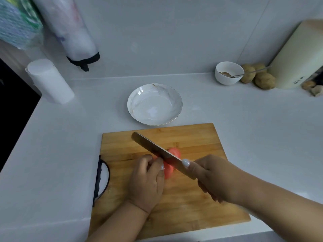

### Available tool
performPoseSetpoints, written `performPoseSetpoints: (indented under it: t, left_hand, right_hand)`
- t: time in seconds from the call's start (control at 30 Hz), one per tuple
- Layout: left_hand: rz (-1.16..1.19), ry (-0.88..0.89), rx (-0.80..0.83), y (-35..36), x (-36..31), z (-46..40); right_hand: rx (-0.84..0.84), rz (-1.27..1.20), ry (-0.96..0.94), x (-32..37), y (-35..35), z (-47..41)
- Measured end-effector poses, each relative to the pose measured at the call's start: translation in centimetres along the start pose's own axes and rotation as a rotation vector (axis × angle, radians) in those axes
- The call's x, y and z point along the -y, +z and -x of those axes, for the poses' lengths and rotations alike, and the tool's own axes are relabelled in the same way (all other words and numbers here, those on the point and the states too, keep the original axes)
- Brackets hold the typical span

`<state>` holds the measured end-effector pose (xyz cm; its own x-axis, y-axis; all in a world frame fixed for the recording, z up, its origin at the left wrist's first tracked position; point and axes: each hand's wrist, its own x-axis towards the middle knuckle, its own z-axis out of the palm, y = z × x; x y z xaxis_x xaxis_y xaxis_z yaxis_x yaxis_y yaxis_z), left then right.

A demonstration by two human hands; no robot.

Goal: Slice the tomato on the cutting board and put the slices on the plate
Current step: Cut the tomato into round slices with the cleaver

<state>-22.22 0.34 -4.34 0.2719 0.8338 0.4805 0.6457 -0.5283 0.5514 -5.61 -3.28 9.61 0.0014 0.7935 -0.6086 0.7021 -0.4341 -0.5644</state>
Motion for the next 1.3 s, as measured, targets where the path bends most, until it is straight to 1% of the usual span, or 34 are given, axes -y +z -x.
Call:
performPoseSetpoints:
  t: [0.13,0.3,0.57,0.8,1.0,1.17,1.3]
  left_hand:
    - [-0.022,-0.007,0.008,0.1,0.1,0.1]
    - [0.003,-0.002,0.004,0.3,0.4,0.3]
    - [0.002,0.021,0.002,0.2,0.5,0.2]
    - [0.008,0.026,0.004,0.2,0.6,0.2]
    - [-0.022,0.025,0.001,0.3,0.8,0.4]
    - [0.032,-0.027,0.01,-0.2,0.4,1.2]
    - [0.062,-0.041,-0.009,0.0,0.0,1.5]
  right_hand:
    - [0.027,-0.033,0.006,0.0,0.0,-0.5]
    - [0.072,0.004,0.08,-2.1,-0.7,0.7]
    - [0.042,0.026,0.031,-0.5,1.1,-2.1]
    - [0.061,0.069,0.128,-3.3,1.1,-0.9]
    - [0.003,0.128,0.049,-2.7,3.1,-2.8]
    - [-0.04,0.156,0.015,-2.9,4.0,-2.4]
    - [-0.018,0.127,0.023,-2.8,3.7,-2.3]
